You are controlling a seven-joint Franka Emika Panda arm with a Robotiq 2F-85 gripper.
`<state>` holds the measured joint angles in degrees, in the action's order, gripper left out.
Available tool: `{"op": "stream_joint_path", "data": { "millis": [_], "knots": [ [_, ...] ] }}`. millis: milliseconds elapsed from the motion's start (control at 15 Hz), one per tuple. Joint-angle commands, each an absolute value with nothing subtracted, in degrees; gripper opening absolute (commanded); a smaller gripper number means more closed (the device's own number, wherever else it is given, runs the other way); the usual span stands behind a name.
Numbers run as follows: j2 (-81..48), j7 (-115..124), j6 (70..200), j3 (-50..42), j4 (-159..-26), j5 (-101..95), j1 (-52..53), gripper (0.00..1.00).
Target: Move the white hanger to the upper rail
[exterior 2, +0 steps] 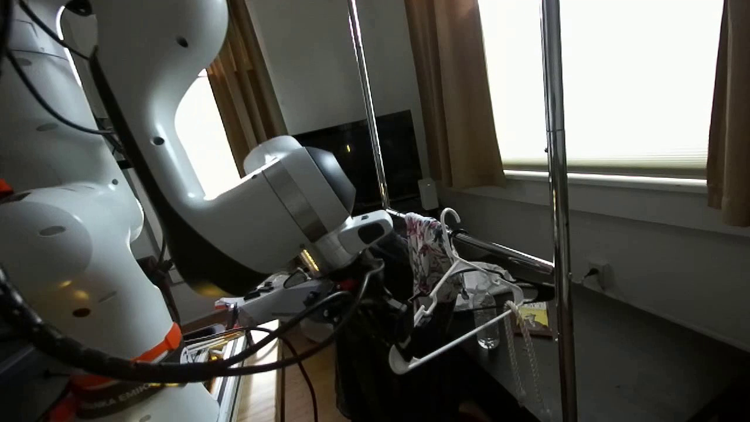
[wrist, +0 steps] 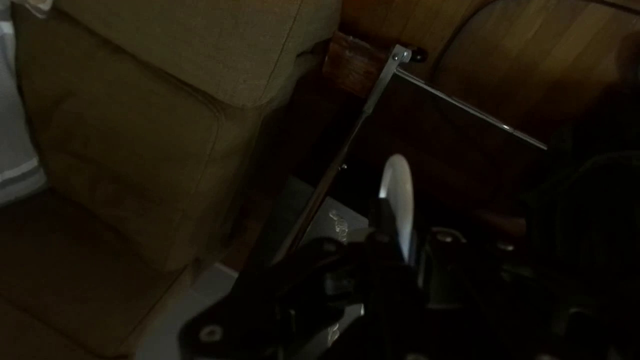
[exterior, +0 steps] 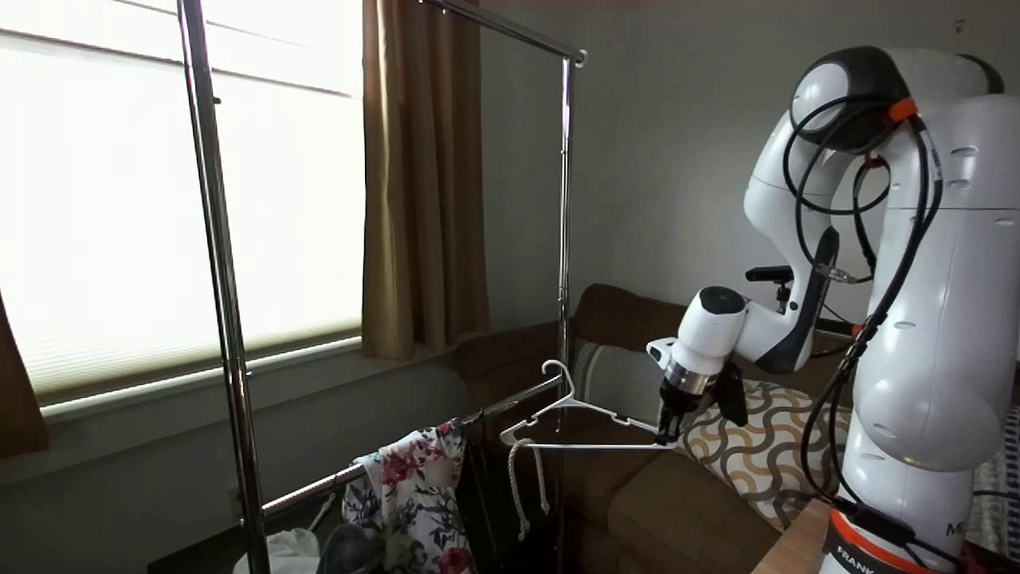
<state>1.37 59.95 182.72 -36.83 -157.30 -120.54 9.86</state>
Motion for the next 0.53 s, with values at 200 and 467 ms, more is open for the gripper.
{"op": "stream_joint_path", "data": {
  "millis": [200, 467],
  "knots": [
    [17.5, 58.9, 201.2, -53.8, -157.4, -143.8, 9.8, 0.02],
    [21.2, 48.9, 212.3, -71.2, -158.3, -144.0, 12.6, 0.02]
  ]
}}
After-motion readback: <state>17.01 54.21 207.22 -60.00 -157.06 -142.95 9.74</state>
